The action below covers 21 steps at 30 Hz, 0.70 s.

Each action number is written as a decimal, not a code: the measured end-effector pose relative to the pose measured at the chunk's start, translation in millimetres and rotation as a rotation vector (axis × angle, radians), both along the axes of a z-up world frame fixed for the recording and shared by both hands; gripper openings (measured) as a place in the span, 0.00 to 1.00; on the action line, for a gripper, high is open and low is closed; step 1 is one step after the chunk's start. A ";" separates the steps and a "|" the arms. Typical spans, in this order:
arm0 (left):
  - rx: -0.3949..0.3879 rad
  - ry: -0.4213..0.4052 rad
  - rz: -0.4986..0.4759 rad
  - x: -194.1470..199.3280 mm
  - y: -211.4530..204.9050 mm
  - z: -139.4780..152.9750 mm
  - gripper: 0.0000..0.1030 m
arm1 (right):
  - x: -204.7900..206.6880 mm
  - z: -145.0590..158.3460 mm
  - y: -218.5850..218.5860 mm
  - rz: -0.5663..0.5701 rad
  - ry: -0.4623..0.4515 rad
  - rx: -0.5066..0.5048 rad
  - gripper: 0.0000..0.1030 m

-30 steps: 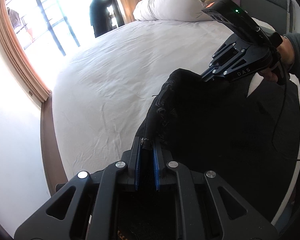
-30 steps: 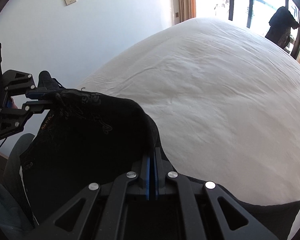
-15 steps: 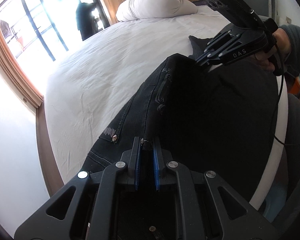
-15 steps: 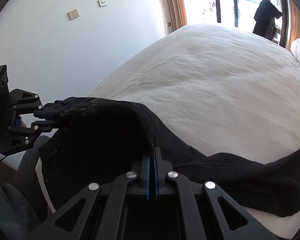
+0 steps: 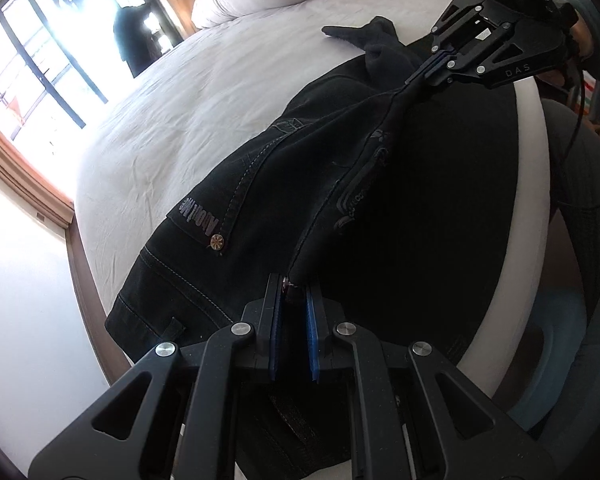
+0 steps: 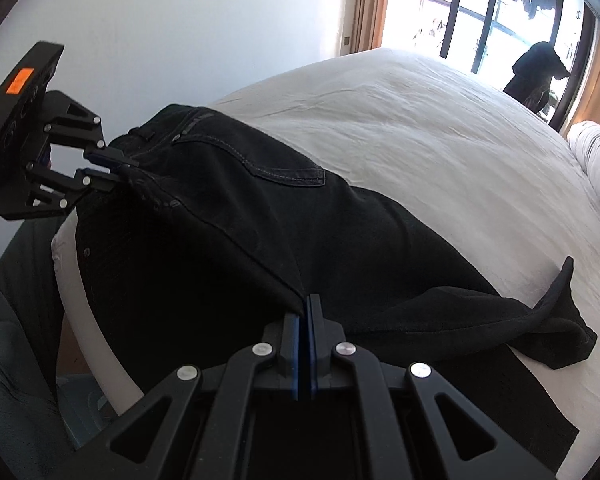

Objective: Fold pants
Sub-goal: 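Lift the waistband with both tools and fold it over toward the hems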

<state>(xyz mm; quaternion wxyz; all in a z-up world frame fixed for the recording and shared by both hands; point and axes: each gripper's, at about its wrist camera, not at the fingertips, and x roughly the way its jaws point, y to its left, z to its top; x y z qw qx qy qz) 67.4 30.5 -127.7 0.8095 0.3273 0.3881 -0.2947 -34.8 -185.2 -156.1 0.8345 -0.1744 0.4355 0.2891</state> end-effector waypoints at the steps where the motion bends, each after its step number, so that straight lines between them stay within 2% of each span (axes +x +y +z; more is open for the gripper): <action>1: 0.013 -0.003 -0.013 -4.7 1.8 -2.6 0.09 | -5.1 -1.9 2.3 0.000 -0.007 -0.013 0.04; 8: 0.066 0.013 -0.093 -13.5 4.5 -25.4 0.09 | -34.1 -22.0 22.1 0.020 -0.051 -0.124 0.04; 16: 0.107 0.021 -0.159 -10.0 3.0 -33.7 0.09 | -56.2 -38.4 33.2 0.061 -0.067 -0.191 0.04; 21: 0.098 0.045 -0.182 -14.5 12.9 -31.6 0.09 | -65.0 -44.0 36.3 0.085 -0.078 -0.224 0.04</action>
